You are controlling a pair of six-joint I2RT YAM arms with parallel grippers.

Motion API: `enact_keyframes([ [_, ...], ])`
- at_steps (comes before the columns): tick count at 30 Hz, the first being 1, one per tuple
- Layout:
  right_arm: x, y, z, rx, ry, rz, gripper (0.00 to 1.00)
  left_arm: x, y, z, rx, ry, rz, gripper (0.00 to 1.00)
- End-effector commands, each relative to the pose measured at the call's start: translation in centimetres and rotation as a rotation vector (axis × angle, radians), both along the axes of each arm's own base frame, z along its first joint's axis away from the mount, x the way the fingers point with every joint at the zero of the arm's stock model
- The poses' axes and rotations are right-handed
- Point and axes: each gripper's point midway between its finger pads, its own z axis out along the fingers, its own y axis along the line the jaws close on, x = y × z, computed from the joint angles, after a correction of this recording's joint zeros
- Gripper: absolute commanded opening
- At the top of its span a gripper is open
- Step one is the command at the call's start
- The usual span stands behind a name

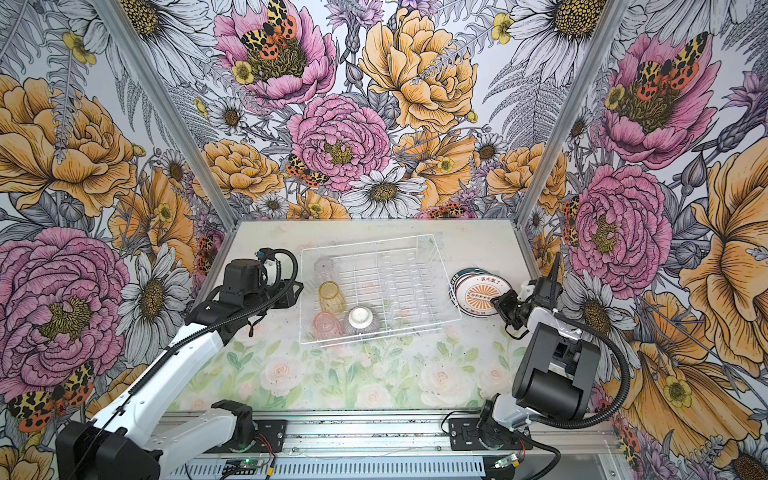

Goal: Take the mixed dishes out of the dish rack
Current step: 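Lower the orange-sunburst plate onto the plate stack with the right gripper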

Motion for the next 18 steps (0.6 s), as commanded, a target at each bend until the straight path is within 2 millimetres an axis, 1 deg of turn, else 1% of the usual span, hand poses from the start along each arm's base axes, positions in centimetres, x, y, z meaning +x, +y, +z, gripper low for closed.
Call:
enact_keyframes([
  [1,0.4,-0.5,1.6,-0.069,-0.031,0.013,0.34,0.1,-0.1,0.6,-0.013,-0.035,-0.017,0.49],
  [8,-0.5,-1.1,1.8,-0.138,0.013,0.006,0.48,0.0,-0.1,0.3,-0.015,-0.033,-0.021,0.49],
  [13,-0.8,-1.3,1.9,-0.170,0.034,0.008,0.51,0.0,-0.1,0.0,-0.018,-0.032,-0.025,0.49],
  [18,-0.9,-1.7,1.6,-0.211,0.068,0.010,0.56,0.0,-0.1,-0.2,-0.027,-0.032,-0.029,0.49],
])
